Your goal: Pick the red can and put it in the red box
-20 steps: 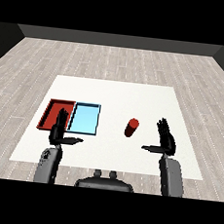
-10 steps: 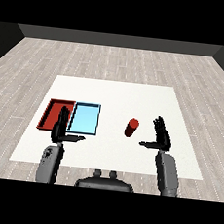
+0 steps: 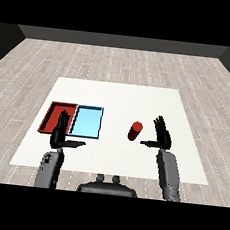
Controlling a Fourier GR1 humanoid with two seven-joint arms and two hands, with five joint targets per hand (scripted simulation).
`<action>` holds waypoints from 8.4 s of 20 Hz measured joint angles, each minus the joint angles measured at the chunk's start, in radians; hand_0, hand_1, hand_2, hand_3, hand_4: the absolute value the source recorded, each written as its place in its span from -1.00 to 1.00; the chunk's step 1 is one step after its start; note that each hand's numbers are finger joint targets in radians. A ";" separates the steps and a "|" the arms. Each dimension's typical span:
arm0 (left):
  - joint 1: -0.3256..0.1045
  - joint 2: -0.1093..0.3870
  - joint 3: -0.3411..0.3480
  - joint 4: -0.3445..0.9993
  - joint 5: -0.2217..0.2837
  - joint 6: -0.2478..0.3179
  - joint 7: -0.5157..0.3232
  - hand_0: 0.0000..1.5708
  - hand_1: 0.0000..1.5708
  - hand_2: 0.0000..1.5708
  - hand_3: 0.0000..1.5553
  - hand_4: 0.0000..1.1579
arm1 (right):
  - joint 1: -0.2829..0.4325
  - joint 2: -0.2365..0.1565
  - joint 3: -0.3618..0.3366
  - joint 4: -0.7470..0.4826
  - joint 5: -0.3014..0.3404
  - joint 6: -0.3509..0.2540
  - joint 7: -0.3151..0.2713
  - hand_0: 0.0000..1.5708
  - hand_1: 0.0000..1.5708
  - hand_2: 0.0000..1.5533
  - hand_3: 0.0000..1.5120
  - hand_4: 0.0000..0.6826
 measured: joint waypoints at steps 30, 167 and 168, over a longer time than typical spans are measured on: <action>0.000 0.001 0.010 -0.032 0.039 -0.012 0.027 -1.00 -1.00 -1.00 -1.00 -1.00 | -0.181 0.078 0.020 0.415 -0.038 -0.042 -0.180 -1.00 -1.00 -1.00 -1.00 -1.00; -0.443 -0.009 -0.609 0.333 0.087 0.564 0.219 1.00 1.00 0.91 0.78 0.51 | -0.280 0.088 0.703 -0.099 -0.173 -0.668 -0.051 0.94 0.94 0.88 0.85 0.58; -0.451 -0.008 -0.614 0.340 0.099 0.573 0.212 1.00 1.00 0.92 0.81 0.50 | -0.281 0.087 0.702 -0.099 -0.169 -0.672 -0.051 0.94 0.94 0.88 0.85 0.59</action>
